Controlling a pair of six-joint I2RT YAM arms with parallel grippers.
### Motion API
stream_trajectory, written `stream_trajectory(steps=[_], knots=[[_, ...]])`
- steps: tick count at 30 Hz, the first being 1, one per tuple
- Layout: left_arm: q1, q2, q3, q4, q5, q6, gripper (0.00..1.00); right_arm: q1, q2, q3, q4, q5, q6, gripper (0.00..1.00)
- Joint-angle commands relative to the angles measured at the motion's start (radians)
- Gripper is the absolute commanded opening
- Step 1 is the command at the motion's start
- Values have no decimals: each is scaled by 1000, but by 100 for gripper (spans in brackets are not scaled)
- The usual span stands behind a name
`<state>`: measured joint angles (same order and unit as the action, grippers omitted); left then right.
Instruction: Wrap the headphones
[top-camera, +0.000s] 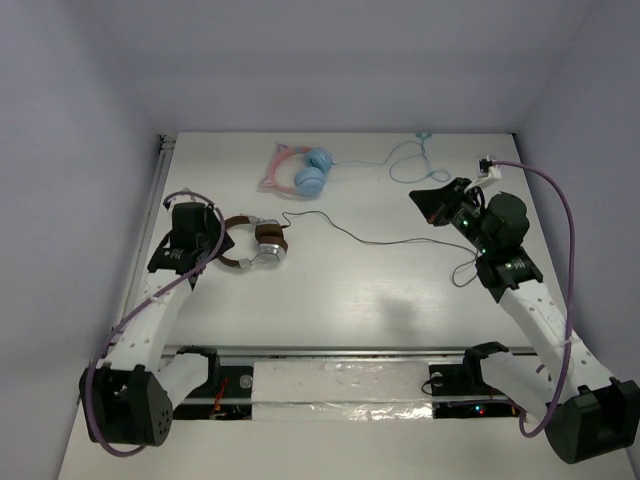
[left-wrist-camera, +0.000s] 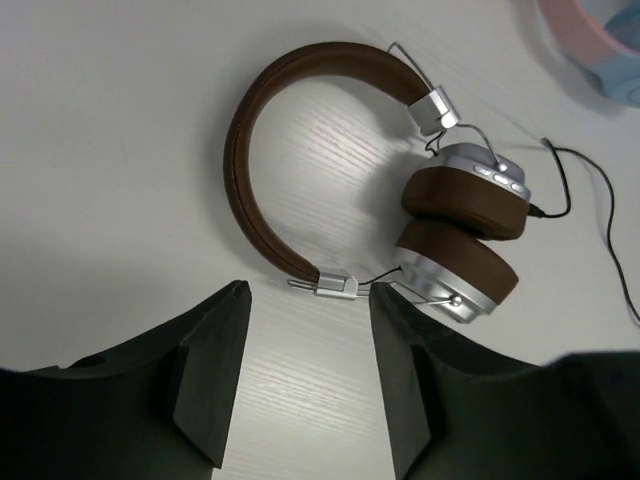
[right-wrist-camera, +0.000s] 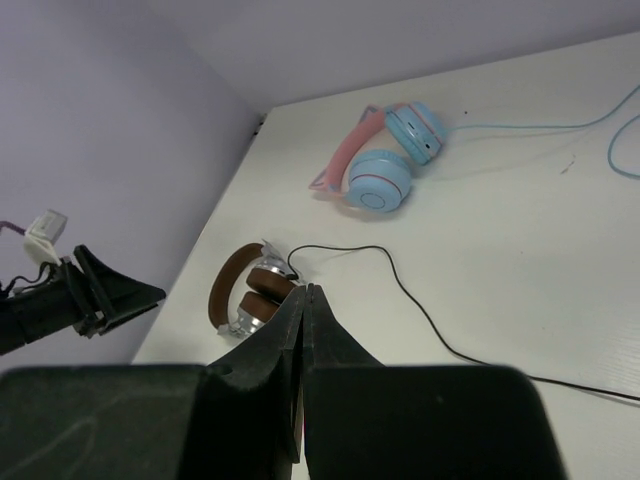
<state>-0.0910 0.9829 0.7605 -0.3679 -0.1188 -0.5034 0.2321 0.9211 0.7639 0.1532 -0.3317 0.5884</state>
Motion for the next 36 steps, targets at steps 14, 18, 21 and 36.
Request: stream_trajectory(steps=[14, 18, 21, 36], knots=[[131, 442, 77, 101, 39, 108, 59, 15, -56, 26, 0, -9, -19, 5], [141, 514, 114, 118, 47, 114, 58, 15, -51, 18, 20, -23, -15, 5], [142, 565, 143, 130, 41, 115, 58, 15, -47, 21, 16, -23, -16, 5], [122, 658, 146, 181, 59, 124, 51, 15, -59, 18, 16, -23, -16, 6]])
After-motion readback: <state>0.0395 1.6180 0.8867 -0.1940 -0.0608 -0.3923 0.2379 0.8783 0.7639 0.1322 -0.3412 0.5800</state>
